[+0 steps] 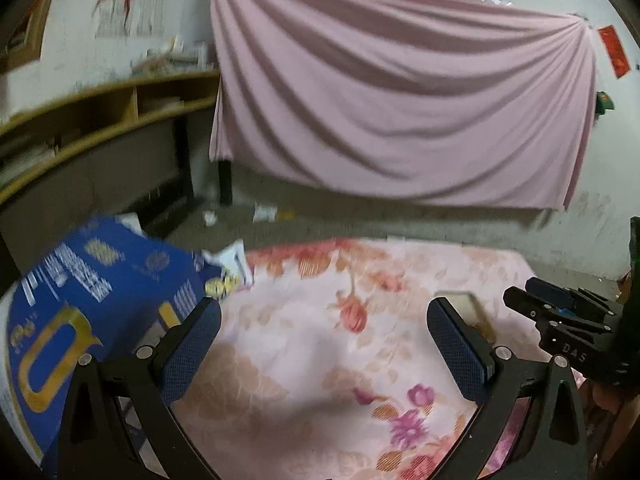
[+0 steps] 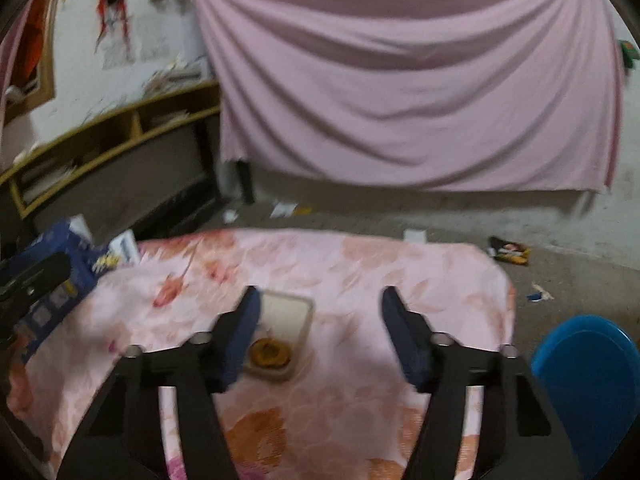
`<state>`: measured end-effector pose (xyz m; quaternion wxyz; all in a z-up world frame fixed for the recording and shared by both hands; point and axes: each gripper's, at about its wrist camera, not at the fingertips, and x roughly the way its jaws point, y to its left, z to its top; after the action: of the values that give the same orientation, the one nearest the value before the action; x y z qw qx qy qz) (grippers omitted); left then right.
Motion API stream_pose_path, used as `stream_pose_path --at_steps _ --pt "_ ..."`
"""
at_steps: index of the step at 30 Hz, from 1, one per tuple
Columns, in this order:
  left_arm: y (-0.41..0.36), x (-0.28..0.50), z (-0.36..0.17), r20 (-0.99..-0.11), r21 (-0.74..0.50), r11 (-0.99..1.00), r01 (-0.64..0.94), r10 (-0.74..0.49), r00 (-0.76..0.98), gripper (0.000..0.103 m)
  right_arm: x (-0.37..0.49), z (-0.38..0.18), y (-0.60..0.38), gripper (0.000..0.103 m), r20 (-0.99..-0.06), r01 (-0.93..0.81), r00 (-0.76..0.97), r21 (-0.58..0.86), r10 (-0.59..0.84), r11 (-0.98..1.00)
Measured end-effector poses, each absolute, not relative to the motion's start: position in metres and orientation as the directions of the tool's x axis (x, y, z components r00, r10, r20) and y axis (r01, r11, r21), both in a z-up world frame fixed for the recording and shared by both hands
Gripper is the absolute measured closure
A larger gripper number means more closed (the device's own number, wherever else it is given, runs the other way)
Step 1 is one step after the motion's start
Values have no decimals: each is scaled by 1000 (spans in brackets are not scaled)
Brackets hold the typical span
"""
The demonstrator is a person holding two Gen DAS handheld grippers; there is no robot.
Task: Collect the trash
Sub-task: 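Move both tools back over the bed toward the beige phone case, then grasp the brown round item with the right gripper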
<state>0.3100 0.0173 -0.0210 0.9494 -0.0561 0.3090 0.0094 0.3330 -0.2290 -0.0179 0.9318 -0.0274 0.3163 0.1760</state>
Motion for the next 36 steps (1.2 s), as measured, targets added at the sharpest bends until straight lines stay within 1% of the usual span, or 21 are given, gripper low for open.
stream_pose_path --at_steps 2,5,8,12,13,14,15,19,27,30,32,36 --pt "21 315 -29 -624 -123 990 -63 -28 781 2 333 -22 -222 63 -623 -390 705 58 338 919" --pt "25 318 -36 -655 -134 988 -73 -33 755 2 337 -29 -212 67 -666 -446 648 60 369 893" --pt "26 320 -39 -667 -141 987 -78 -37 744 2 344 -40 -200 68 -718 -488 584 61 378 870" --pt "26 321 -38 -673 -151 986 -75 -47 738 2 353 -54 -188 69 -781 -511 514 55 356 858" --pt "25 322 -38 -675 -149 986 -71 -49 737 2 354 -56 -187 71 -790 -516 501 55 353 855" --pt "23 322 -39 -676 -146 987 -66 -51 735 2 355 -58 -185 76 -799 -515 494 49 343 856" --pt "22 323 -39 -677 -145 987 -63 -53 734 2 356 -60 -184 77 -805 -515 489 45 336 856" --pt "19 325 -42 -685 -137 989 -48 -60 727 2 353 -59 -185 88 -805 -520 481 57 347 852" --pt "19 332 -49 -715 -137 990 -43 -69 696 2 355 -59 -190 87 -797 -515 467 106 383 850" --pt "20 336 -53 -735 -137 989 -50 -67 675 2 358 -58 -195 84 -794 -509 458 135 400 850" --pt "21 338 -56 -747 -141 989 -53 -71 662 2 358 -55 -202 77 -793 -502 458 142 402 853" --pt "24 340 -60 -757 -153 986 -58 -79 649 2 359 -55 -200 75 -789 -503 455 154 412 850"
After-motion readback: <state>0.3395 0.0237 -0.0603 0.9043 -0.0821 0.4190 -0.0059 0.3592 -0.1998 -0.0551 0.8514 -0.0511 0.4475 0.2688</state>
